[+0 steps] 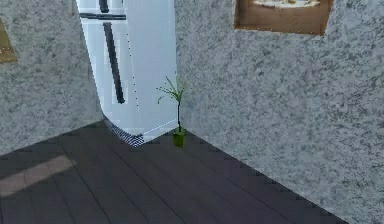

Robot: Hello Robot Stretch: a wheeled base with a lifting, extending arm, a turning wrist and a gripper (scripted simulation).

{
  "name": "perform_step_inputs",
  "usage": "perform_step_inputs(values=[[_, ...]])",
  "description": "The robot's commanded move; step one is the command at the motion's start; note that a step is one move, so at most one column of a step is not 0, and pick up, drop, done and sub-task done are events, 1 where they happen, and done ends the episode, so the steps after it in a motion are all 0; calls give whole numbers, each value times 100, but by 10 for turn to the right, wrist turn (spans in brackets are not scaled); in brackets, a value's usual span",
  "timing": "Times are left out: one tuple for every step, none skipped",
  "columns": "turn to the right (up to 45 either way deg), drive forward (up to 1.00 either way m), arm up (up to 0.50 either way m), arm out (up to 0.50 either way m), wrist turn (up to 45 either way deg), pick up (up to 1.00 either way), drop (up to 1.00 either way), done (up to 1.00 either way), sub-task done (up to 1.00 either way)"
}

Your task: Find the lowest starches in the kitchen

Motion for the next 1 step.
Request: perform_step_inputs(values=[[0,20,0,0,0,0,0,0,0]])
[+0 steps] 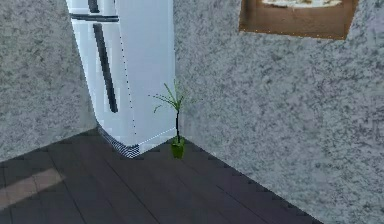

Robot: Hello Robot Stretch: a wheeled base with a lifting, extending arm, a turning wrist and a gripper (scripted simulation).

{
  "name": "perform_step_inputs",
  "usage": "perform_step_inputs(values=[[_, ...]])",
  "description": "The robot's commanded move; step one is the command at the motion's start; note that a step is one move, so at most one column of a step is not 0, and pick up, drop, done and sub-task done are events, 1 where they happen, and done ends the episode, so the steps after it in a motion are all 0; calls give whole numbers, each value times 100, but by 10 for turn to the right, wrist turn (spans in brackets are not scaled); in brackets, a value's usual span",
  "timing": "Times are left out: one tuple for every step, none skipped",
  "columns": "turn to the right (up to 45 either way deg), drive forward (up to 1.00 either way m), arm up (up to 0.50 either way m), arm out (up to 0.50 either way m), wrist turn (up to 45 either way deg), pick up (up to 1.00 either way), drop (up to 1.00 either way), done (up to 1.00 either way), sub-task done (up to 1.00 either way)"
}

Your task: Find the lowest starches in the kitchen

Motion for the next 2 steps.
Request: perform_step_inputs(values=[[-450,0,0,0,0,0,0,0,0],[-450,0,0,0,0,0,0,0,0]])
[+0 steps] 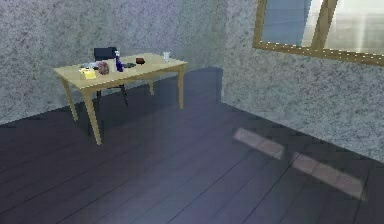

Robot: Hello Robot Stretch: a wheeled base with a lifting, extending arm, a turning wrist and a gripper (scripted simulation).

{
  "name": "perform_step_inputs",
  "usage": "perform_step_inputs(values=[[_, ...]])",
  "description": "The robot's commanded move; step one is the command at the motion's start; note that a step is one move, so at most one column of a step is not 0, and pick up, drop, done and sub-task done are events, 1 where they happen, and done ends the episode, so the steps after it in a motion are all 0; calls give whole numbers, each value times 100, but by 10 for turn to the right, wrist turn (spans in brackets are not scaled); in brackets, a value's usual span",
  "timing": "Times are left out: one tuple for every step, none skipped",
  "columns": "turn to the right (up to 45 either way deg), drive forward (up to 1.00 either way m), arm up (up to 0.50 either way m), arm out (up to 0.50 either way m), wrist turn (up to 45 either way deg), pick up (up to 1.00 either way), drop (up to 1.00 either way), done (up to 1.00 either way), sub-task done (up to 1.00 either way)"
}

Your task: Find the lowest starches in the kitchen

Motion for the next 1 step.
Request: perform_step_inputs(values=[[-60,0,0,0,0,0,0,0,0]])
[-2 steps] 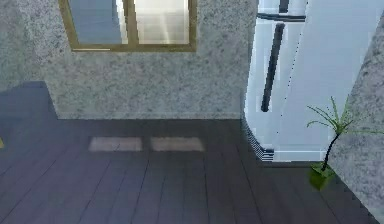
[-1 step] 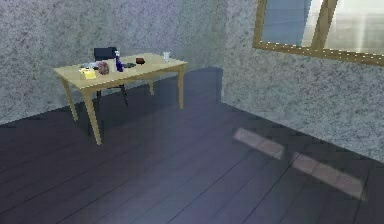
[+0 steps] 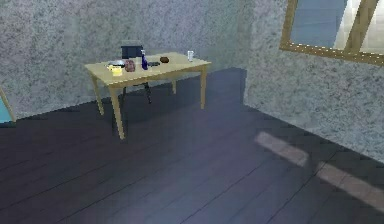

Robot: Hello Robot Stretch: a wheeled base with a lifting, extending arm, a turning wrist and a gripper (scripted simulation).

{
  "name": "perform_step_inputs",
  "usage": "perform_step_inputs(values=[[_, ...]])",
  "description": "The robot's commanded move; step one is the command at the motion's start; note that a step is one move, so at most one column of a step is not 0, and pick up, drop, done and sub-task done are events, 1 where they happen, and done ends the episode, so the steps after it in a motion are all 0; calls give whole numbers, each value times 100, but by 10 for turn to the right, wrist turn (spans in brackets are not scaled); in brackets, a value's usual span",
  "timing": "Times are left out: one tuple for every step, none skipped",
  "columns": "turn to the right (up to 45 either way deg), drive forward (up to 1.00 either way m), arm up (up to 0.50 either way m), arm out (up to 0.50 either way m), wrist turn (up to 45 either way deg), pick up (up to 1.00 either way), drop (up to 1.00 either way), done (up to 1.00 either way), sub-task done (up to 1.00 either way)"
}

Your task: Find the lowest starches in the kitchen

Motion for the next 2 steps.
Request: perform_step_inputs(values=[[0,100,0,0,0,0,0,0,0],[-30,0,0,0,0,0,0,0,0]])
